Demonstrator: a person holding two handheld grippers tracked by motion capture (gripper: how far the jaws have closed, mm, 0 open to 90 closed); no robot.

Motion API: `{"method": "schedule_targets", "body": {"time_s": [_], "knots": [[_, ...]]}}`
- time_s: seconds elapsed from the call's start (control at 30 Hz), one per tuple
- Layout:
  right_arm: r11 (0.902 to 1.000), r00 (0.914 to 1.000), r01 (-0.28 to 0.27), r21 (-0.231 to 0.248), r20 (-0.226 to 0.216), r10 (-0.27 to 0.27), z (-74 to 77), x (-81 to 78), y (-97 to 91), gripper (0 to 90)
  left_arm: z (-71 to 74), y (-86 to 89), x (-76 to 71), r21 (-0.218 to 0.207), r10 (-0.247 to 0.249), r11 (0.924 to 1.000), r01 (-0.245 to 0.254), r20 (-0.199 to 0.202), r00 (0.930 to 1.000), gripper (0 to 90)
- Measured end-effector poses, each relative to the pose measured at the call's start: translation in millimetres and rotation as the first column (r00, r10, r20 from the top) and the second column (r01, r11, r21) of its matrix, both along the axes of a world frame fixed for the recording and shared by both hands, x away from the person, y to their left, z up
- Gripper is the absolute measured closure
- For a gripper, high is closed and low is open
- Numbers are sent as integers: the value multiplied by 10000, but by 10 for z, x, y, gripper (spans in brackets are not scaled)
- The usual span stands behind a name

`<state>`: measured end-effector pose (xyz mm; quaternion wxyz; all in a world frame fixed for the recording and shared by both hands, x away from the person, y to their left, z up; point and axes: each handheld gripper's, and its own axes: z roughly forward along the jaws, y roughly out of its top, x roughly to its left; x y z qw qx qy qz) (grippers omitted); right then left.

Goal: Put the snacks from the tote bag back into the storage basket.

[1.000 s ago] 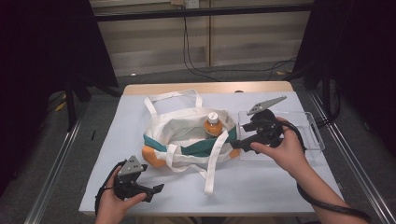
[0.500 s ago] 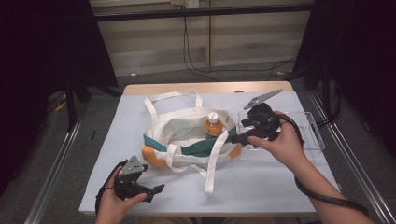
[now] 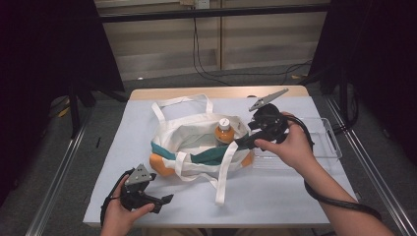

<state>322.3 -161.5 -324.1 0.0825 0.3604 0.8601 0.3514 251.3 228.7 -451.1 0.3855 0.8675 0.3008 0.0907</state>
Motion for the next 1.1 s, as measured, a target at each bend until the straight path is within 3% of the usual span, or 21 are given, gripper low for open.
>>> {"method": "schedule_targets", "body": {"time_s": [0.8,1.1], "knots": [[9998,9999,-102,-195,110,104,-4,152,80,279,-23,-10,1,-152,42,9999,-42,-2,10000,55],[9993,9997,-184,-317,182,190,-20,203,152,294,-15,0,2,0,22,10000,-22,-28,10000,55]]}}
